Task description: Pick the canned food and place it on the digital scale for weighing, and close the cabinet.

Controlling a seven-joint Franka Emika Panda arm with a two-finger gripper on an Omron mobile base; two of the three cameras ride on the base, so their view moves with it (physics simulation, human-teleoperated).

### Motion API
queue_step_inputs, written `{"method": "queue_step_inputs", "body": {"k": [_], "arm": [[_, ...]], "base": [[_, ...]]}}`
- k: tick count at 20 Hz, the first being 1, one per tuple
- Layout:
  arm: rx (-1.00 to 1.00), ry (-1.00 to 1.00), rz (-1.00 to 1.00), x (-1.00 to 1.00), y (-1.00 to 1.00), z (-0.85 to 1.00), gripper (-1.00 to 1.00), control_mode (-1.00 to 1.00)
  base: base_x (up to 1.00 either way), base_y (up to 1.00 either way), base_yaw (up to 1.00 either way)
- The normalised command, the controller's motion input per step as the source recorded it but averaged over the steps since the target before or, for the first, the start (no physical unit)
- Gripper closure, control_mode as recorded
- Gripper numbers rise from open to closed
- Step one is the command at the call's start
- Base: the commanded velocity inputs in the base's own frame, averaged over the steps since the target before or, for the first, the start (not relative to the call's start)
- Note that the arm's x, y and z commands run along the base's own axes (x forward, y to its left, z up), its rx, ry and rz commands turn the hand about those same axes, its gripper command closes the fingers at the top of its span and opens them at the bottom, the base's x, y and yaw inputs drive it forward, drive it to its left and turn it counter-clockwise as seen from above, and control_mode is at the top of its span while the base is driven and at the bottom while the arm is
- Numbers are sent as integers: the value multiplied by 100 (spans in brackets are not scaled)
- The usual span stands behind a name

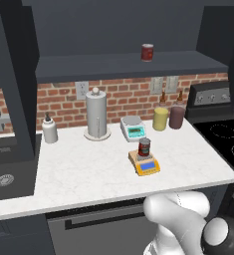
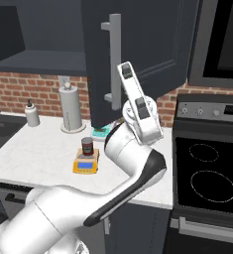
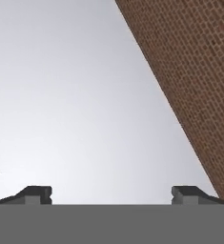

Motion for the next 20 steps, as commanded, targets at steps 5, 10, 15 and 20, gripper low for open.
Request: {"method": "queue_step_inputs", "body": {"k": [5, 10, 15, 20], "arm": [[-38, 14, -3, -55, 80, -11, -100, -100], [-46, 20, -3, -25, 97, -33, -100, -100], [-31, 14, -4, 15, 98, 3, -100, -100], [-16, 42, -15, 96, 38, 51, -100, -100]], "base": [[0, 0, 0], [0, 0, 0], [0, 0, 0], [0, 0, 0]]}}
